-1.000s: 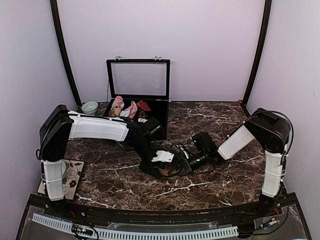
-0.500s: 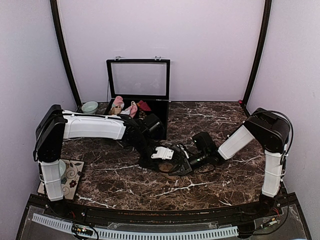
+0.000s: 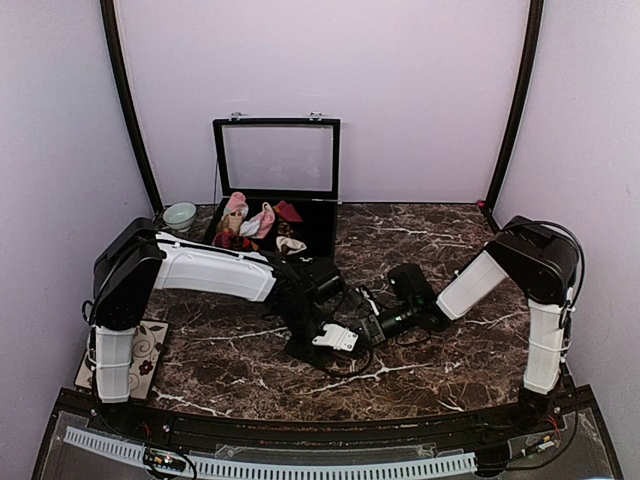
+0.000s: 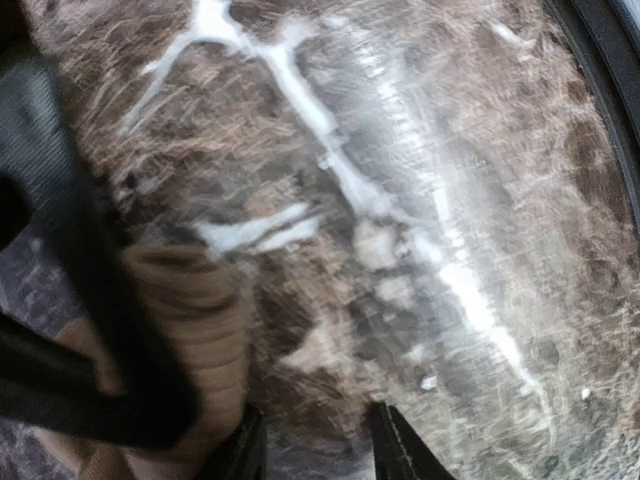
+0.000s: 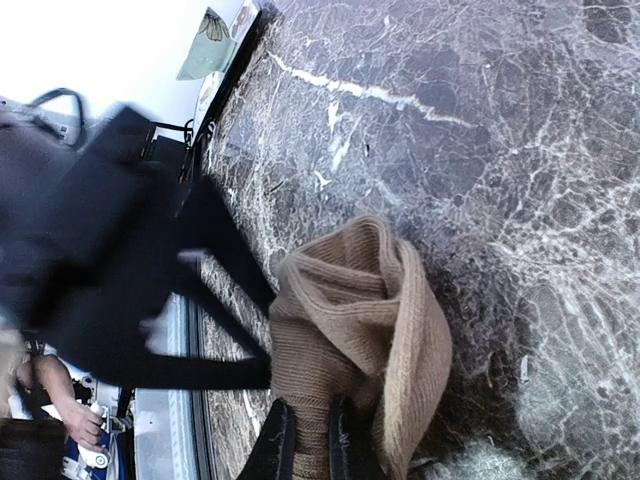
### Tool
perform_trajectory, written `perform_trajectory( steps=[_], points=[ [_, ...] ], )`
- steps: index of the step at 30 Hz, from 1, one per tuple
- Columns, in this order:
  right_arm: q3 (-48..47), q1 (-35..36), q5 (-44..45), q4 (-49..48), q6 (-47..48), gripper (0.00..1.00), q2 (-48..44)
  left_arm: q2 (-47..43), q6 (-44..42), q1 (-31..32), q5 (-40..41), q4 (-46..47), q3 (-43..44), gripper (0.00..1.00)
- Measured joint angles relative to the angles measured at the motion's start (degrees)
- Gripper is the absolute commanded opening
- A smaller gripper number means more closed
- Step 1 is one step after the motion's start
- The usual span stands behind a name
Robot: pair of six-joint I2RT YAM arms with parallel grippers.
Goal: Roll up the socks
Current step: Pick up the sock from the center of the board.
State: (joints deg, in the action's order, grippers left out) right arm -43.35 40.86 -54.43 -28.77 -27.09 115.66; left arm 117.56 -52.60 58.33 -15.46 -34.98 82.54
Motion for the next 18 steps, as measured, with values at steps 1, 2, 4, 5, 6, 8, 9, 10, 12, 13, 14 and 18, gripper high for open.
perform_trajectory(
  steps=[1, 2, 4, 5, 6, 8, 9, 10, 12, 13, 14, 18],
  points=[
    [0.0, 0.0, 0.0, -0.1, 0.0, 0.0, 0.0, 0.8, 0.0, -0.1, -0.3, -0.1, 0.0, 0.39],
    [0.1, -0.1, 0.1, -0.3, -0.3, 0.0, 0.0, 0.8, 0.0, -0.4, 0.0, 0.1, 0.3, 0.38],
    [0.2, -0.1, 0.1, -0.5, -0.3, 0.0, 0.0, 0.9, 0.1, -0.6, 0.1, 0.1, 0.3, 0.35],
    [0.2, -0.1, 0.1, -0.6, -0.3, 0.0, 0.0, 0.9, 0.1, -0.6, 0.2, 0.2, 0.3, 0.35],
    [0.3, -0.1, 0.1, -0.7, -0.3, 0.0, 0.0, 0.9, 0.3, -0.6, 0.4, 0.3, 0.3, 0.35],
    [0.4, -0.1, 0.1, -0.9, -0.3, 0.0, 0.0, 0.9, 0.4, -0.6, 0.5, 0.5, 0.3, 0.35],
    [0.5, -0.1, 0.1, -1.0, -0.2, 0.0, 0.0, 0.9, 0.5, -0.6, 0.5, 0.5, 0.3, 0.36],
    [0.5, -0.1, 0.2, -1.1, -0.2, 0.0, 0.0, 0.9, 0.7, -0.6, 0.2, 0.4, 0.4, 0.36],
    [0.6, -0.2, 0.2, -1.2, -0.1, 0.0, 0.0, 0.9, 0.8, -0.7, -0.6, -0.8, 1.0, 0.37],
    [0.6, -0.2, 0.1, -1.2, -0.1, 0.0, 0.0, 0.9, 0.9, -0.8, -1.5, -1.7, 1.5, 0.37],
    [0.7, -0.2, 0.0, -1.4, 0.1, 0.0, 0.0, 0.9, 0.9, -0.9, -2.4, -3.6, 2.6, 0.37],
    [0.9, -0.2, -0.1, -1.6, 0.7, 0.0, 0.0, 0.2, 1.0, -1.6, -7.5, -8.7, 7.1, 0.37]
  ],
)
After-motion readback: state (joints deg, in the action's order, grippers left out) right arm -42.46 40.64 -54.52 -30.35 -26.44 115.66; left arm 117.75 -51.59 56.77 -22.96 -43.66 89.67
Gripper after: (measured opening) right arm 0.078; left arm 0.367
